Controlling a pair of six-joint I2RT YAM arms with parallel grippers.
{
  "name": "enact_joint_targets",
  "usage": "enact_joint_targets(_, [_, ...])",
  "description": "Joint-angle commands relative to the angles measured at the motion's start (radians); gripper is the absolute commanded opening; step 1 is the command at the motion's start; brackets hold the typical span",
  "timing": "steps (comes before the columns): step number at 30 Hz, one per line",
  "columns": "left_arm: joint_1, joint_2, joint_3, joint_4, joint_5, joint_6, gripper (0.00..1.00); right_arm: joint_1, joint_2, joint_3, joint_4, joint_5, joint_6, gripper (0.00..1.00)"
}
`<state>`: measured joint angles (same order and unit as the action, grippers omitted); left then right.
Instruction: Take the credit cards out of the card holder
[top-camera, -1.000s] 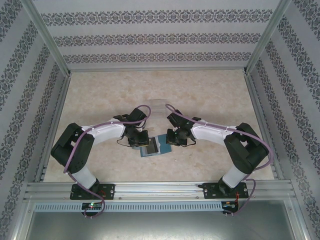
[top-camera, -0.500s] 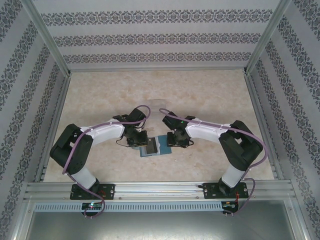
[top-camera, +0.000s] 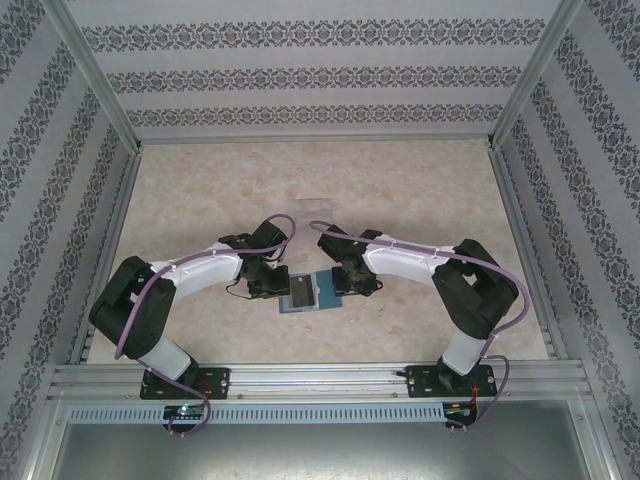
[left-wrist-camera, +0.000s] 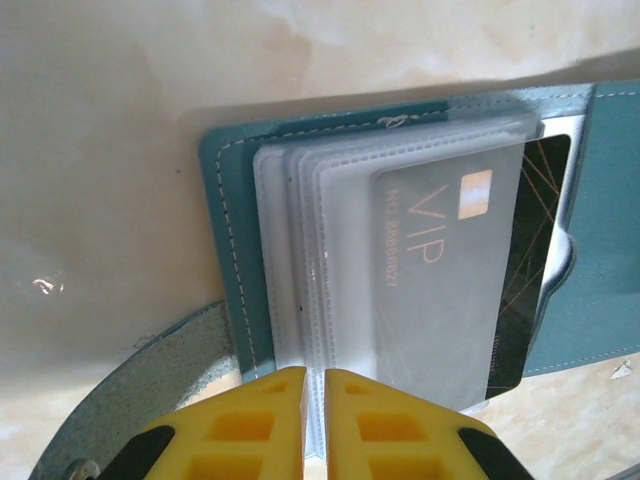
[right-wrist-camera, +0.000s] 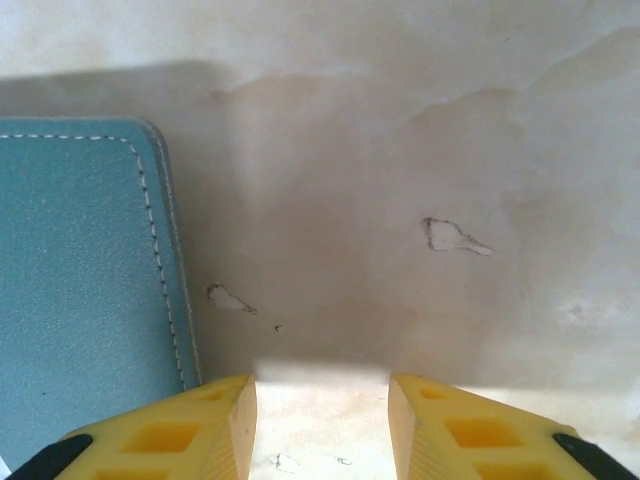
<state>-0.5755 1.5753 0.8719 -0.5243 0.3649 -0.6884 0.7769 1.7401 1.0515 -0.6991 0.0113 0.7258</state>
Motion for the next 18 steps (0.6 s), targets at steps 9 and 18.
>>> enact_joint_targets(9, [0.006,-0.022,0.013,-0.01,0.0,-0.008,0.12,0.011,-0.101,0.051,-0.05,0.0,-0.005,0.41])
enact_joint_targets(18, [0.006,-0.038,0.019,0.012,0.023,-0.026,0.11,0.01,-0.15,0.097,-0.046,-0.042,-0.005,0.4])
